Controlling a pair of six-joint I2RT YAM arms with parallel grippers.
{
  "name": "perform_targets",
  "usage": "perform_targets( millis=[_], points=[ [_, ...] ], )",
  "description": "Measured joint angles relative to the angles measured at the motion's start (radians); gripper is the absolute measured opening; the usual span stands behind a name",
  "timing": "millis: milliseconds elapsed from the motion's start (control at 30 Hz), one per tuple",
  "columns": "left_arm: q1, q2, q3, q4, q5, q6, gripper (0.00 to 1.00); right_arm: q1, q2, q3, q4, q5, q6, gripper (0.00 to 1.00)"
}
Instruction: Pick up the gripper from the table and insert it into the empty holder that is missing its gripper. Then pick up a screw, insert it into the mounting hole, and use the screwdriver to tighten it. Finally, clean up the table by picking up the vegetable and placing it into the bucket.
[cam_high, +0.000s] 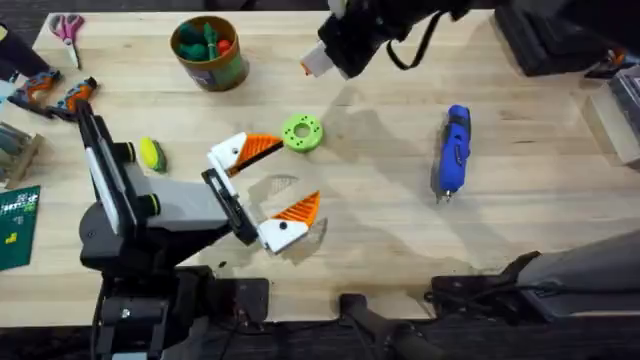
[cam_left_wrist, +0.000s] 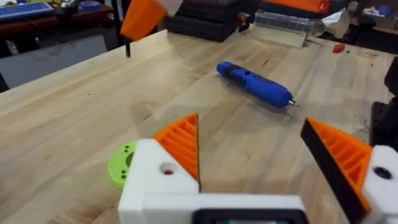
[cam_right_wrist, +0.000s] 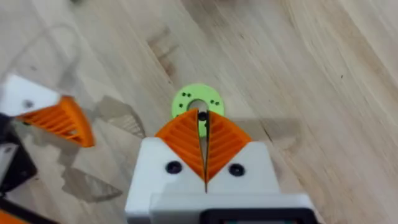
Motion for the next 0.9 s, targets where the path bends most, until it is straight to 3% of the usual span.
perform_targets(
  millis=[233,300,467,900],
  points=[
    [0.000,0.000,0.000,0.000,0.000,0.000,0.985,0.099,-0.110,0.010,-0.047,0.000,0.093,0.006],
    [0.000,0.000,0.000,0.000,0.000,0.000,0.985,0.223,-0.123,0.017,-0.075,0.000,0.141,0.006],
    [0.000,0.000,0.000,0.000,0.000,0.000,0.985,0.311,-0.123,0.017,-0.064,0.005,0.175,0.006],
    [0.000,0.000,0.000,0.000,0.000,0.000,0.985,0.380,-0.123,0.021,-0.060,0.104,0.236,0.006]
  ],
)
